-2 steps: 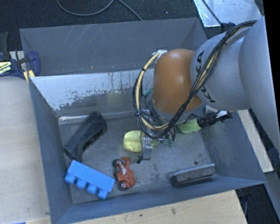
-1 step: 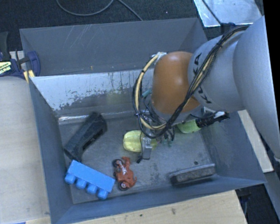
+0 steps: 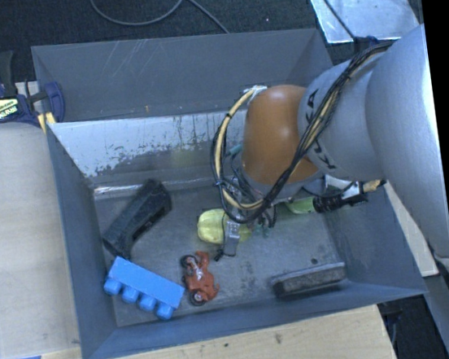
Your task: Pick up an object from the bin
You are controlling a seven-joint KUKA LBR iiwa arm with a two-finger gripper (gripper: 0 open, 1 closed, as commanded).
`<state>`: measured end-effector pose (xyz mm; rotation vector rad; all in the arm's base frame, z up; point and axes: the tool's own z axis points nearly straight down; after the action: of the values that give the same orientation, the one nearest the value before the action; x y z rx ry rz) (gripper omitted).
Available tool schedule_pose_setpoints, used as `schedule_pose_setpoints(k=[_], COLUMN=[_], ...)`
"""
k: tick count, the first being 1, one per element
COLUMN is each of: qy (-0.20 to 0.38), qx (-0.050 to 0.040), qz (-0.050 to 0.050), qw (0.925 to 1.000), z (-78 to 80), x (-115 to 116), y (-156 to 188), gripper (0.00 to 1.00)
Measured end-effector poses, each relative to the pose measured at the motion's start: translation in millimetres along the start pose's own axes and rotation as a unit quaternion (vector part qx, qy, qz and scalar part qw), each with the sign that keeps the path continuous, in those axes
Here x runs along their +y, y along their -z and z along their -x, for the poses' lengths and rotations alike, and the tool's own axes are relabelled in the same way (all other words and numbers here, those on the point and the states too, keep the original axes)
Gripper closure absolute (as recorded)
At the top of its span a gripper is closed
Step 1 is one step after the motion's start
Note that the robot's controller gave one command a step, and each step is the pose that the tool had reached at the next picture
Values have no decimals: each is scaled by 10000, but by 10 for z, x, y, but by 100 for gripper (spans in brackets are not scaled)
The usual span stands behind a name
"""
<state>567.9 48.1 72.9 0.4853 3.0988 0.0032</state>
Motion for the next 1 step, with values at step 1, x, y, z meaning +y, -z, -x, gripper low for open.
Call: schedule_pose_setpoints(k=[1], qy=[462], qx=[-29], qz=[4], qw=[9989], z=[28], x=[-7], y=[42], gripper=[100])
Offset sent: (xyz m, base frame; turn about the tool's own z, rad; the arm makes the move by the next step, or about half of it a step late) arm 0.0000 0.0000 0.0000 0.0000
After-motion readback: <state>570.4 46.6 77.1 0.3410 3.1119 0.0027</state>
